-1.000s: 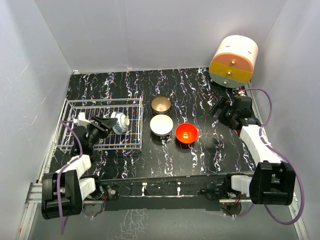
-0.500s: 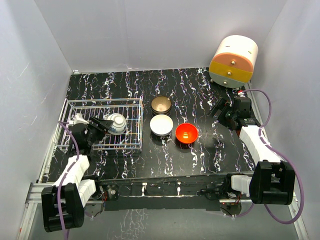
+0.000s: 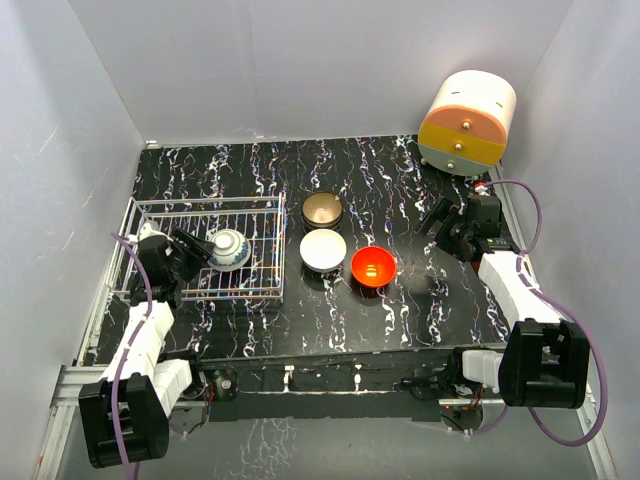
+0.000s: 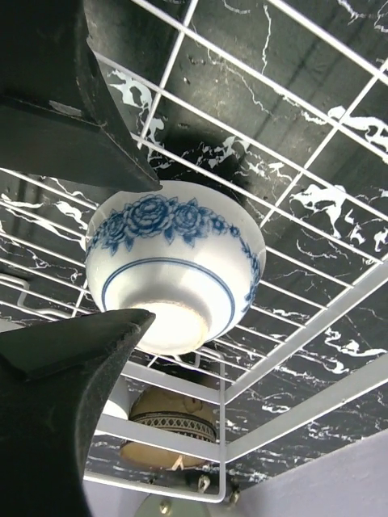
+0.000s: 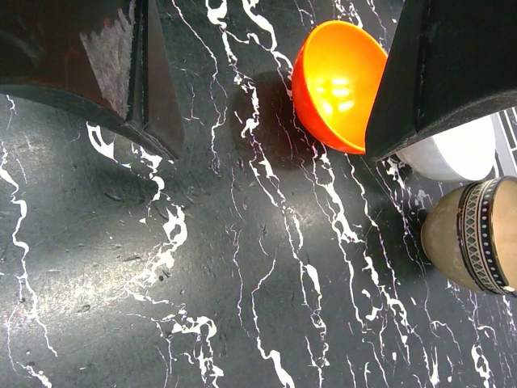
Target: Load the bowls into the dish rack
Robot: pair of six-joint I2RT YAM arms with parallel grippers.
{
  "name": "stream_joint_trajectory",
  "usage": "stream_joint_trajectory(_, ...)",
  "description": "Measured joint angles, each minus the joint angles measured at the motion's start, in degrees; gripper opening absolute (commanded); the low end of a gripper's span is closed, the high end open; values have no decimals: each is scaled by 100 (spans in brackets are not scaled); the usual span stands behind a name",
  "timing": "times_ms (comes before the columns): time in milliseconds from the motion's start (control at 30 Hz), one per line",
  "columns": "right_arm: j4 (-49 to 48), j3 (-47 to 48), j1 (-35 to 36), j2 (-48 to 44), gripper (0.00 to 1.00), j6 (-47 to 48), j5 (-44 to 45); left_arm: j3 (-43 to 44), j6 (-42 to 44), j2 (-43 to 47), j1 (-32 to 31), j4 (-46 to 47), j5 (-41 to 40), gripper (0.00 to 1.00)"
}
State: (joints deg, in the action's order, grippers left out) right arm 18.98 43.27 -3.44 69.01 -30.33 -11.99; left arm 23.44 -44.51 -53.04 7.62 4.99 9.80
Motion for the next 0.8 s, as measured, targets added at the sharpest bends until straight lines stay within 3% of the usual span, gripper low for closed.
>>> stream_joint_trajectory(367, -15, 0, 0, 103, 98, 0, -24, 636, 431, 26, -2, -1062, -452, 64)
stream_joint_trajectory(633, -210, -66, 0, 201, 98, -2, -70, 1945, 1180, -118, -52, -1655, -378, 70)
stream_joint_trajectory(800, -243, -162, 0, 262, 98, -4, -118, 2653, 1718, -935, -804, -2015, -776, 72)
